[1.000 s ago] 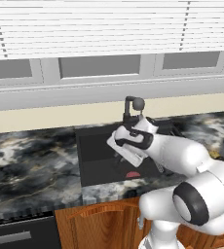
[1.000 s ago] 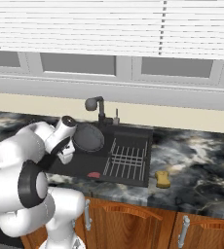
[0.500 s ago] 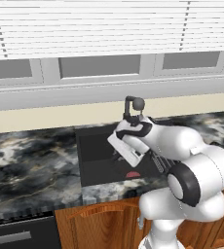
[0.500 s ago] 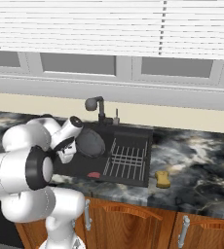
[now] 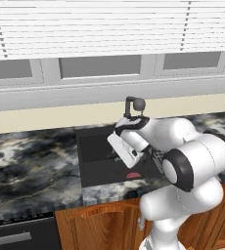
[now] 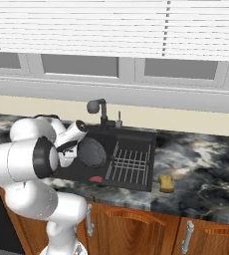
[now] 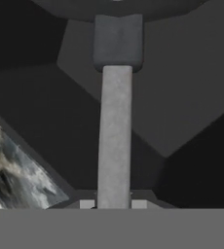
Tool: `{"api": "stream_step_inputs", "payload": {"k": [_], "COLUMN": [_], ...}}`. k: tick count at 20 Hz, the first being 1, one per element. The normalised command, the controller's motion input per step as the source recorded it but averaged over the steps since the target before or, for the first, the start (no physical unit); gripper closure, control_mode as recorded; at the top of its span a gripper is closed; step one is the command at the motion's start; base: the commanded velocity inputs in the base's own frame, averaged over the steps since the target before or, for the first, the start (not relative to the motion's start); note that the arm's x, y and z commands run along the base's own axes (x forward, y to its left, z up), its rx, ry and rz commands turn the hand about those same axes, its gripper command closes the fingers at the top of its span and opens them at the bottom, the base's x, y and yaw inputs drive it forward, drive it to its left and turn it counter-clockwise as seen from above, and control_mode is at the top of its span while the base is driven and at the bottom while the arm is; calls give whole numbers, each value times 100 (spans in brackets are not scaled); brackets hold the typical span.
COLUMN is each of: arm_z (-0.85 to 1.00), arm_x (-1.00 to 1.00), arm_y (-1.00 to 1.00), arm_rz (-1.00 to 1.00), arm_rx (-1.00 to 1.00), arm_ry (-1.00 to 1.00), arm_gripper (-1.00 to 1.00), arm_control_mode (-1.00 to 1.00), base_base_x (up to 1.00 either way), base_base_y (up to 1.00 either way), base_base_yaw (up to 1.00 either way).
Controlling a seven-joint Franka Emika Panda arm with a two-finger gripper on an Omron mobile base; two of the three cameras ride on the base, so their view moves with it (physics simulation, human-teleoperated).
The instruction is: Pick the pan and sponge and place them into the sink. Then turn on the water.
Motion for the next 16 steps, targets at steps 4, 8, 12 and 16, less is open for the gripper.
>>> {"api": "stream_step_inputs", "payload": {"k": [4, 8, 12, 16], "arm_z": [-9, -13, -16, -15], "arm_x": [15, 17, 20, 20], "arm_y": [0, 0, 0, 0], "arm_rz": [-9, -8, -7, -6], "arm_rx": [9, 9, 7, 6], "arm_ry": [5, 3, 1, 0], "arm_gripper": [100, 100, 100, 100], "arm_control_mode": [-100, -100, -100, -100], "base_base_x": [0, 0, 0, 0], "base_base_y": [0, 0, 0, 0], "base_base_yaw": [0, 0, 0, 0]}}
